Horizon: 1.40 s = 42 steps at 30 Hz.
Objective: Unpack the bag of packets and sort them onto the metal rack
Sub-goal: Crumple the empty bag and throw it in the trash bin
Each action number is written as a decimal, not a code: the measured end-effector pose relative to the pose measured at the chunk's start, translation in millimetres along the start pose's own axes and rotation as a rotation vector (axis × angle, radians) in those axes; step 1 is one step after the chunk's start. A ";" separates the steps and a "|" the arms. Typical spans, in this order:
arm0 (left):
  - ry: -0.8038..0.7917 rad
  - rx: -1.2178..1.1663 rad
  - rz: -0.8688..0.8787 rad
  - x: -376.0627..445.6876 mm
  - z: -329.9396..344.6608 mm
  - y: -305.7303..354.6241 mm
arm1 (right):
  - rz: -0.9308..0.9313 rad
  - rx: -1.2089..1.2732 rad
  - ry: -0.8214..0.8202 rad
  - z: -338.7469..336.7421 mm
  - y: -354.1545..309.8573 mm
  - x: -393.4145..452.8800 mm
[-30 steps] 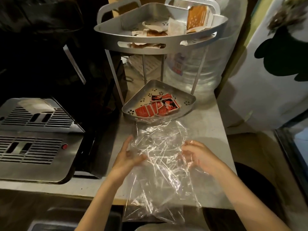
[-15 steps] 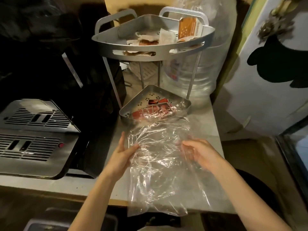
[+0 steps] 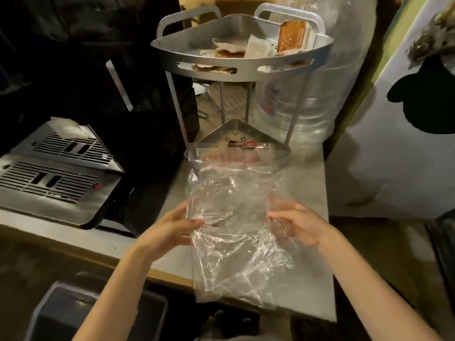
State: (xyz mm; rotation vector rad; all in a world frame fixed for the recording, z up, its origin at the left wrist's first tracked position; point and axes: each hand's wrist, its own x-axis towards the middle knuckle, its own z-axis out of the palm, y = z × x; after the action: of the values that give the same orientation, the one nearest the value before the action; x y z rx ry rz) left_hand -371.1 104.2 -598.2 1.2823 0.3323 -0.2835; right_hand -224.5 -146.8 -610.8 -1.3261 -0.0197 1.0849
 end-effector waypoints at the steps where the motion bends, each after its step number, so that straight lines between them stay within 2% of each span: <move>1: 0.015 0.040 0.000 -2.4 -0.1 -0.5 | -0.009 -0.022 -0.014 1.9 -2.0 0.1; 5: 0.164 -0.039 0.078 -11.2 -4.4 -6.0 | -0.049 -0.028 -0.087 10.2 -3.6 5.0; 7: 0.146 -0.143 0.113 -17.2 -7.1 -9.8 | -0.047 0.040 -0.124 13.5 -1.2 6.4; 11: 0.178 -0.193 0.130 -35.0 -14.8 -20.9 | 0.015 0.205 -0.335 23.5 -0.3 8.6; 13: 0.148 -0.247 0.148 -49.2 -12.7 -23.3 | 0.062 0.202 -0.326 32.8 0.8 12.2; 15: 0.096 -0.312 0.154 -67.7 -16.2 -23.2 | 0.063 0.059 -0.273 49.3 1.7 12.4; 17: -0.015 -0.387 0.154 -83.6 -25.0 -27.8 | 0.077 -0.112 -0.361 69.9 2.0 13.3; 18: -0.052 -0.446 0.207 -92.2 -30.8 -33.4 | 0.069 -0.187 -0.417 81.7 2.5 12.1; 19: 0.003 -0.472 0.288 -103.6 -43.6 -37.6 | 0.072 -0.259 -0.443 89.1 6.1 15.1; 20: -0.003 -0.496 0.294 -113.3 -50.1 -42.0 | 0.086 -0.357 -0.437 96.7 10.3 18.1; 21: -0.056 -0.506 0.204 -121.0 -55.5 -49.8 | 0.091 -0.447 -0.432 106.6 16.2 21.7; 22: 0.020 -0.426 0.104 -132.0 -64.2 -54.4 | 0.077 -0.528 -0.427 118.6 23.4 24.8; 24: 0.194 -0.226 0.072 -154.7 -77.4 -65.2 | 0.024 -0.630 -0.368 148.3 38.3 28.4; 28: 0.307 -0.161 -0.047 -206.0 -101.4 -93.7 | -0.135 -0.745 -0.176 217.7 78.1 23.7; 32: 0.382 0.029 -0.110 -262.0 -122.2 -122.5 | -0.230 -0.810 -0.101 279.0 131.3 20.5; 34: 0.513 0.136 -0.119 -282.4 -131.8 -139.7 | -0.228 -0.838 -0.054 306.6 159.0 19.9; 37: 0.732 0.162 -0.125 -306.4 -150.4 -167.8 | -0.211 -0.834 -0.033 343.3 197.2 21.1; 42: 0.898 0.219 -0.177 -327.2 -192.2 -212.3 | -0.052 -0.731 -0.093 374.3 247.1 27.0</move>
State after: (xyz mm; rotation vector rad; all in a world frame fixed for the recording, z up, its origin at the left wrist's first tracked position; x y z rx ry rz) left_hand -769.9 241.2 -704.4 1.5463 1.2073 0.1349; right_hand -575.9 119.0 -698.8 -1.9039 -0.5628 1.1388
